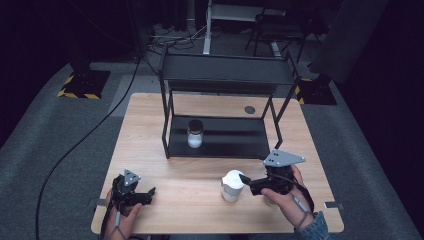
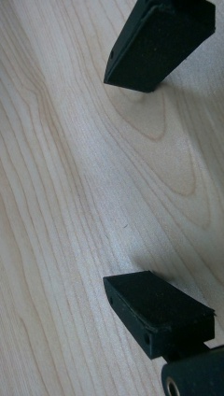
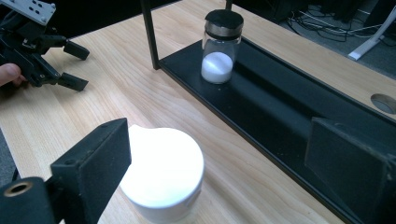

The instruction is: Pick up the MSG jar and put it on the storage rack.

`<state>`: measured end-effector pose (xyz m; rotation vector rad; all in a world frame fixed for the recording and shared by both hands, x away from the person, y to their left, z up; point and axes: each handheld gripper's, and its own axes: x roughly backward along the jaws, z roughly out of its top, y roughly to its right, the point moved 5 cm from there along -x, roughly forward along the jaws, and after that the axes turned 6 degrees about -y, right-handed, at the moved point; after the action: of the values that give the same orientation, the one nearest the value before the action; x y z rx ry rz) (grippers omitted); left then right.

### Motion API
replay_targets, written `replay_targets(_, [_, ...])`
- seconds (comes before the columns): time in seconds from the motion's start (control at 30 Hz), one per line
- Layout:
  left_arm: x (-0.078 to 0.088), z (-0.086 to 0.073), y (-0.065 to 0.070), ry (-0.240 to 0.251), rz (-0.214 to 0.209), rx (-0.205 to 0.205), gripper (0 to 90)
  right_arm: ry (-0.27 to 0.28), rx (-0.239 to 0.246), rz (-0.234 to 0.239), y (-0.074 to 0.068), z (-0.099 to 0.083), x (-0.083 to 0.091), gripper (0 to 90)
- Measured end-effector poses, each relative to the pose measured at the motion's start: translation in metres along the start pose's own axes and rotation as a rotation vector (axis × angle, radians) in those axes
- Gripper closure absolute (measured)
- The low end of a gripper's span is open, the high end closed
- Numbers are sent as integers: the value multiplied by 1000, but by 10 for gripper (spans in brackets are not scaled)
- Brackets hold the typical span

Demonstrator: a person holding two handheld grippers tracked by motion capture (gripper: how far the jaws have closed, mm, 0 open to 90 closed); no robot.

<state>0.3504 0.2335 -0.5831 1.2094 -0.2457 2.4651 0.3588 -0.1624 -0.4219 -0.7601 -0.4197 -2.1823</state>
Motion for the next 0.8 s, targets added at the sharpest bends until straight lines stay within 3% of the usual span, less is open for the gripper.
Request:
replay_targets(0.43, [0, 0, 0, 0, 0, 0, 49, 2, 3, 16, -12, -4, -15, 65])
replay_targets(0.8, [0, 0, 0, 0, 0, 0, 49, -7, 12, 59, -20, -9, -28, 66])
